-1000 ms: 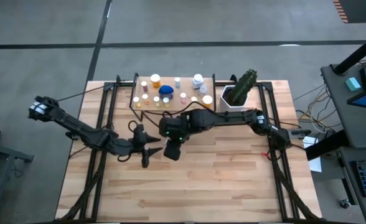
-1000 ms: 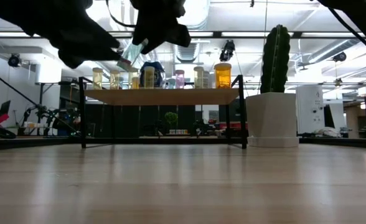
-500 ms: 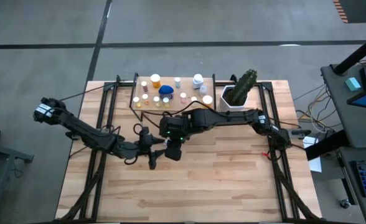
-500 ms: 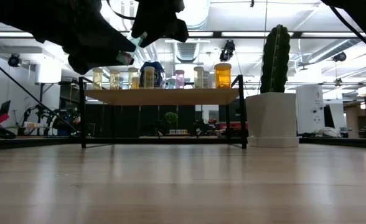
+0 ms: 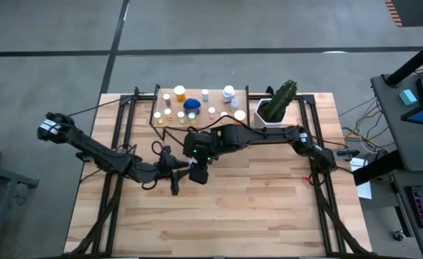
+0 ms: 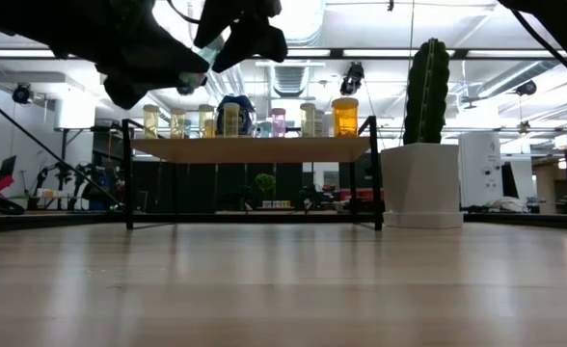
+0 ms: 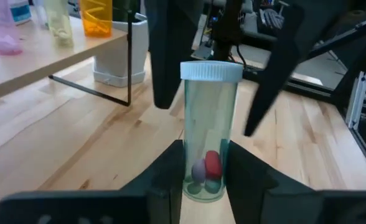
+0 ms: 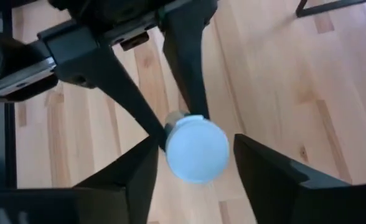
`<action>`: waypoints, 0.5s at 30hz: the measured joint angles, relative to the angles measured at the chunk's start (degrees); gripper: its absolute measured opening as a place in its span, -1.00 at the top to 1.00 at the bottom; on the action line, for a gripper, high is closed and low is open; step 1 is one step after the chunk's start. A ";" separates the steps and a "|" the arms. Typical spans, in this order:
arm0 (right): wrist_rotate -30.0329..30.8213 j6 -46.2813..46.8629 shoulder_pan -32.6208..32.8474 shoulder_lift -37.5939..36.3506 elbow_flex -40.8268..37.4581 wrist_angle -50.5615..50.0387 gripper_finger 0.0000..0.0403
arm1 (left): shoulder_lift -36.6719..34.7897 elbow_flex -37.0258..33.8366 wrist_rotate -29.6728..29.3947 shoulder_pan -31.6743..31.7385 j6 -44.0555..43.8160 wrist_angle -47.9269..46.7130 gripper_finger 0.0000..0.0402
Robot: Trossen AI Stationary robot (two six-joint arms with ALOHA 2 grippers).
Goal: Pick and place medicine bottles onto shelf by color
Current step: Put the light blue pill bottle on the shelf
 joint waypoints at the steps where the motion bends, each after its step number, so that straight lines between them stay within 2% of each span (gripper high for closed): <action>1: 0.00 -0.10 0.00 -0.20 0.00 -0.02 -0.03 | -0.24 -0.03 -0.38 0.00 0.00 -0.05 0.62; 4: 1.26 -1.02 0.00 -1.25 0.00 -0.03 -0.11 | -0.83 -0.11 -1.75 0.00 0.02 -0.11 0.57; 10: 8.97 -5.16 -0.01 -6.66 -0.02 3.64 -0.14 | -2.69 -0.13 -3.41 0.02 0.17 -0.13 0.55; 15: 9.81 -10.11 0.00 -10.88 -0.31 9.67 -0.14 | -6.06 0.20 -5.04 0.02 5.88 2.14 0.55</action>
